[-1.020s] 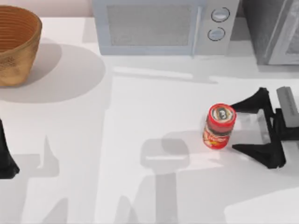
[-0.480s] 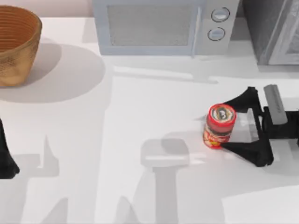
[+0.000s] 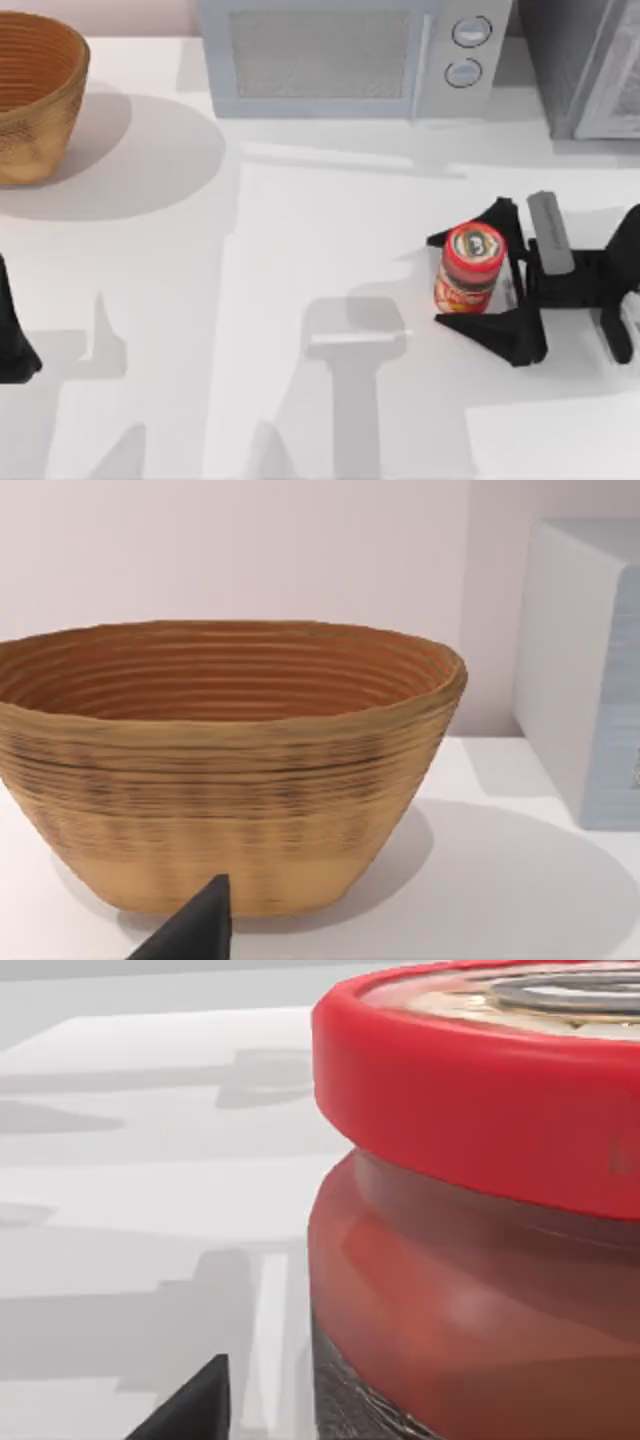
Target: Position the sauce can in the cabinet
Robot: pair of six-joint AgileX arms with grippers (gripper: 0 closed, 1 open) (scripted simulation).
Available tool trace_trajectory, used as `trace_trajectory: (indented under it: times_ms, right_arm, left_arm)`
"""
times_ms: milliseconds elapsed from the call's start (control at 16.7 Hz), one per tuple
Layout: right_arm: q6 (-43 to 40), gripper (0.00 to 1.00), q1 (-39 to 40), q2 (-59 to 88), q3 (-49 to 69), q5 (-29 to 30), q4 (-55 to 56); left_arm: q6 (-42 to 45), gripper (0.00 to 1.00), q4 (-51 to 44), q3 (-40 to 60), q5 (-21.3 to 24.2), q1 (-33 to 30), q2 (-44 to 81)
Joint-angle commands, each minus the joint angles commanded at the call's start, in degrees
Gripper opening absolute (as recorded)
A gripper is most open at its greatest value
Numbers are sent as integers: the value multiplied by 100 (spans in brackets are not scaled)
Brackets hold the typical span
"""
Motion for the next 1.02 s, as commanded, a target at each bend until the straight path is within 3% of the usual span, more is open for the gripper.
trace_trajectory:
  times_ms: [240, 1020]
  right_arm:
    - [0, 100, 0, 0, 0, 0, 0]
    - [0, 2, 0, 0, 0, 0, 0]
  left_arm:
    - [0, 100, 0, 0, 0, 0, 0]
    - [0, 100, 0, 0, 0, 0, 0]
